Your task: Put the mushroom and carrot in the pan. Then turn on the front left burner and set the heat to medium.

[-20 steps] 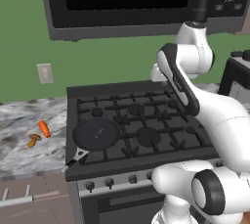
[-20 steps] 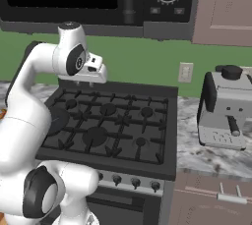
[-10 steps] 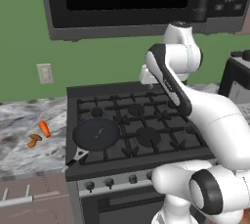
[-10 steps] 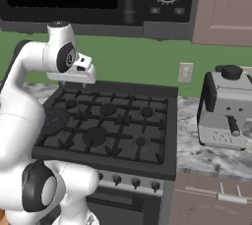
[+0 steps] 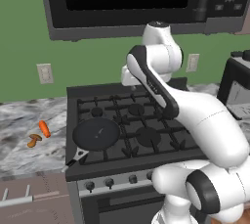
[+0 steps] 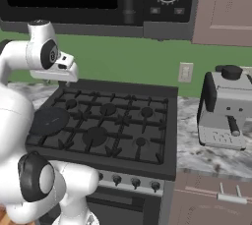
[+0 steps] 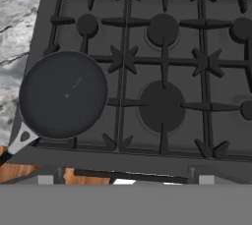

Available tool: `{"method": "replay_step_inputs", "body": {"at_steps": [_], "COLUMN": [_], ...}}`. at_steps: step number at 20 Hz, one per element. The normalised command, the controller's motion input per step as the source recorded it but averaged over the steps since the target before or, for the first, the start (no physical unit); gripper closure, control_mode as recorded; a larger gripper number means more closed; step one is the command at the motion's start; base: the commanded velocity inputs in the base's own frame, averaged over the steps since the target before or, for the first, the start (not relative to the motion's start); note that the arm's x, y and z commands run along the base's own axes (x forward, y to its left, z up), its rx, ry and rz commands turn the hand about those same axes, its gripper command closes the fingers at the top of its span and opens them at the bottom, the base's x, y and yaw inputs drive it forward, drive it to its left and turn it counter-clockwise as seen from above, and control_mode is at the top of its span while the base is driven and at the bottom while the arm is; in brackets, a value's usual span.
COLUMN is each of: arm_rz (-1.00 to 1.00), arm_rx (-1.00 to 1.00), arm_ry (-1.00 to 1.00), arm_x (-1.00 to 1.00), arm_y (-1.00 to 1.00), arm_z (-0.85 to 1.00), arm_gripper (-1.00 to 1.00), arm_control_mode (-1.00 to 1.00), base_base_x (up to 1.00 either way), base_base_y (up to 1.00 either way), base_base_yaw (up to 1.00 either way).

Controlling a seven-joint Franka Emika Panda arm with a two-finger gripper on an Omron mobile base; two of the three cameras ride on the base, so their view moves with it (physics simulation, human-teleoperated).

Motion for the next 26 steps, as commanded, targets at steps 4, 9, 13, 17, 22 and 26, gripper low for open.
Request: {"method": "replay_step_inputs", "body": {"at_steps": [4,9,13,17,22,26], "arm_rz": [0.0,0.0,0.0,0.0,0.0,0.0], "arm_rx": [0.0,0.0,0.0,0.0,0.0,0.0], "arm_ry": [0.02,0.03,0.03,0.01,0.0,0.0], "arm_x": [0.0,0.0,0.0,0.0,0.0,0.0], "arm_y": [0.42,0.43,0.44,0.42,0.39,0.44], "arm_z": [0.0,0.0,0.0,0.0,0.0,0.0], "arm_gripper": [-1.0,-1.0,-1.0,-1.0,-1.0,-1.0], "arm_control_mode": [-1.0,-1.0,-1.0,-1.0,-1.0,-1.0], "base_base_x": [0.0,0.0,0.0,0.0,0.0,0.0], "base_base_y": [0.0,0.0,0.0,0.0,0.0,0.0], "base_base_yaw": [0.0,0.0,0.0,0.0,0.0,0.0]}}
